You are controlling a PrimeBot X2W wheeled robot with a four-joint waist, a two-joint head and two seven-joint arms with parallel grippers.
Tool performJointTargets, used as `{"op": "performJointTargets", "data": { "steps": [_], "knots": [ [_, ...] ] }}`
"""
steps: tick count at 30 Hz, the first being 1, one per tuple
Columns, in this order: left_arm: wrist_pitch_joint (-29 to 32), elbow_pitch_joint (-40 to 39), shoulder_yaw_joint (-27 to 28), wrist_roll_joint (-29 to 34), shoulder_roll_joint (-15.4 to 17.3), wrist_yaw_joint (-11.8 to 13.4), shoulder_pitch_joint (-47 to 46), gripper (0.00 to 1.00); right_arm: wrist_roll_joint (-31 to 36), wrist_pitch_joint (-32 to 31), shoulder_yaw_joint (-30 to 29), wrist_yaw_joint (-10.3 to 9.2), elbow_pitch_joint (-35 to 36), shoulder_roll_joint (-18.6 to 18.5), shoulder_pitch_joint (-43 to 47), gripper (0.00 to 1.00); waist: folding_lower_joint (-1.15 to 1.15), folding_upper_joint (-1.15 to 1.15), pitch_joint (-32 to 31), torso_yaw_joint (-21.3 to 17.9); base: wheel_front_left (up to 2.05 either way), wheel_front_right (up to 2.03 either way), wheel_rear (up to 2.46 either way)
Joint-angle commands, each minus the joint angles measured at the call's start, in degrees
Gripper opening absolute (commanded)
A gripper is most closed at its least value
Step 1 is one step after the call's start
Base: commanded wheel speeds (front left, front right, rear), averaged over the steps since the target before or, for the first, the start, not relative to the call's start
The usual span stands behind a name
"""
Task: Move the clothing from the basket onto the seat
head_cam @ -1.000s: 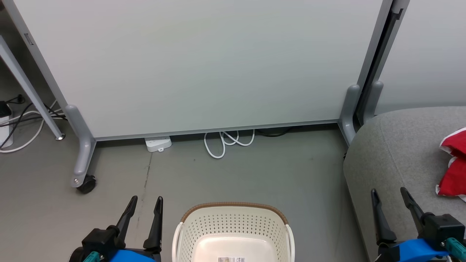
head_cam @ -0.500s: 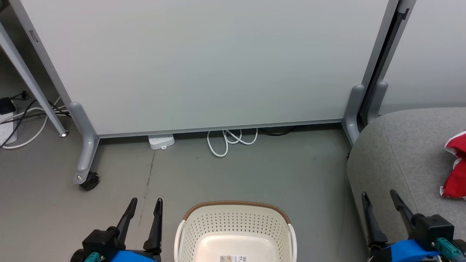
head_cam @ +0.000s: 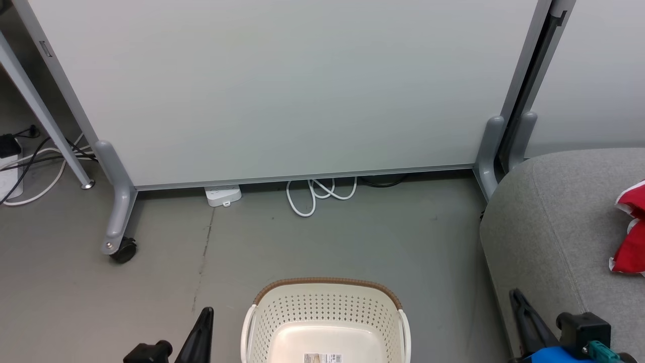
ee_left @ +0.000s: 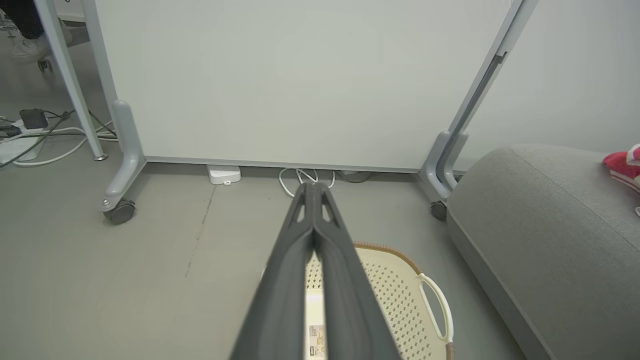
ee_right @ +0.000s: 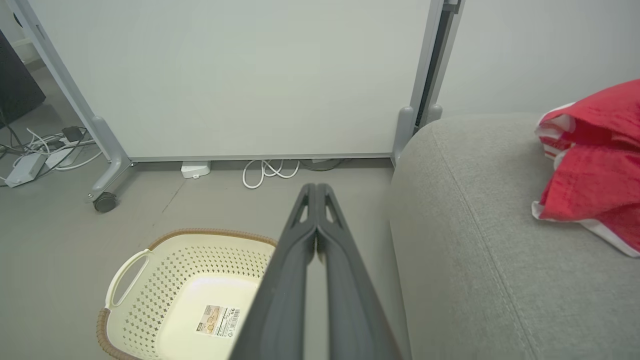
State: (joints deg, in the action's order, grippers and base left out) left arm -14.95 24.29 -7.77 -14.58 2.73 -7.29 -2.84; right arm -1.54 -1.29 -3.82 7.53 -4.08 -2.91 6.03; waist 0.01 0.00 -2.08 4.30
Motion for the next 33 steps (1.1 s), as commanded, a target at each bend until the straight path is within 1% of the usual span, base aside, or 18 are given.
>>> {"op": "performJointTargets", "data": {
  "steps": [1,5,12,13,15,33],
  "knots": [
    [0.06,0.33,0.04,-0.21,-0.02,0.00,0.28,0.00,-0.24,-0.08,-0.03,0.00,-0.51,0.02,0.01,0.00,0.00,0.00,0.01,-0.01,0.00,0.00,0.00],
    [0.10,2.20,0.03,-0.42,-0.10,0.00,1.62,0.00,-0.45,-0.27,-0.03,0.00,-2.76,0.10,0.40,0.00,0.00,0.00,0.02,-0.03,0.00,0.00,0.00],
    [2.18,0.97,1.45,-7.91,-0.07,-0.02,1.07,0.00,-9.19,-0.82,-0.37,0.00,-3.48,0.09,-0.93,0.00,0.00,0.00,0.15,-0.27,0.00,0.00,0.00],
    [2.74,0.64,1.83,-9.94,-0.06,-0.03,0.92,0.00,-11.57,-0.93,-0.43,-0.01,-3.64,0.09,-1.27,0.00,0.00,0.00,0.18,-0.34,0.00,0.00,0.00],
    [3.28,0.31,2.19,-11.93,-0.05,-0.03,0.77,0.00,-13.90,-1.05,-0.48,-0.01,-3.80,0.08,-1.61,0.00,0.00,0.00,0.22,-0.41,0.00,0.00,0.00],
    [7.69,-2.34,5.19,-27.85,0.02,-0.08,-0.44,0.00,-32.49,-2.05,-1.02,-0.02,-5.20,0.06,-4.32,0.00,0.00,0.00,0.54,-1.02,0.00,0.00,0.00]
  ]
}}
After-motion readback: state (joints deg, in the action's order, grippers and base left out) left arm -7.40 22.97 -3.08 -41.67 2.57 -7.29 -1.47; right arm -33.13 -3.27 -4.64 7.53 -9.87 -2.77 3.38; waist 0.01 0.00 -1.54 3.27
